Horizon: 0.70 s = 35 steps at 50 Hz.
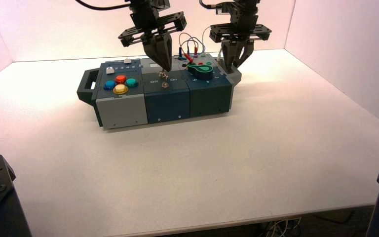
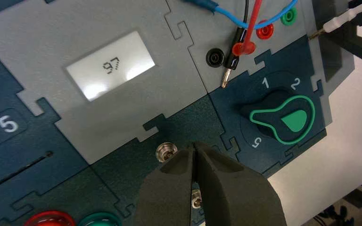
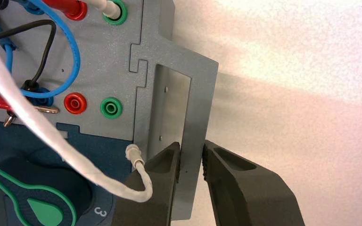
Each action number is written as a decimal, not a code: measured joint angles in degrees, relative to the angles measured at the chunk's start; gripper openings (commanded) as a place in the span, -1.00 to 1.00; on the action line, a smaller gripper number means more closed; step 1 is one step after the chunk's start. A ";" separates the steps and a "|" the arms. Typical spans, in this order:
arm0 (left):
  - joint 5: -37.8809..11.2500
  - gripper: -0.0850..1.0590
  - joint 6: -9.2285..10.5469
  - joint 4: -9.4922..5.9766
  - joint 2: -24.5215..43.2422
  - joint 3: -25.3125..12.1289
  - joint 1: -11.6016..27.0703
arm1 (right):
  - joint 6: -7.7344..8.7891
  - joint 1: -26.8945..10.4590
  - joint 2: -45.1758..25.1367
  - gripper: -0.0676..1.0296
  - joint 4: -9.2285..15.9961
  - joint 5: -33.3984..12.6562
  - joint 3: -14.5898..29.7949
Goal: Flip the top switch off with the left gripper.
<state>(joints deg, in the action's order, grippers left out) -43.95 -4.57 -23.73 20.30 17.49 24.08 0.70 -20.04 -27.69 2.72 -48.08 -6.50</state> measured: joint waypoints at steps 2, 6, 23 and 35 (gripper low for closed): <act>0.00 -0.92 0.00 -0.09 0.09 0.00 0.00 | 0.00 0.00 0.00 -0.92 0.00 0.00 0.00; -0.09 -0.92 0.00 -0.09 0.09 0.00 0.00 | 0.00 0.00 -0.09 -0.92 -0.09 -0.09 0.09; 0.09 -0.92 -0.09 -0.09 0.09 0.00 -0.53 | 0.00 0.00 -0.62 -0.92 0.00 -0.70 0.70; 0.26 -0.92 0.18 -0.18 0.00 0.26 -1.05 | 0.00 0.00 -0.79 -0.92 0.00 -0.70 0.88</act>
<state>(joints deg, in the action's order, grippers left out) -43.68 -4.39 -23.91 20.30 17.75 23.03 0.70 -20.04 -28.48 2.72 -48.78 -5.63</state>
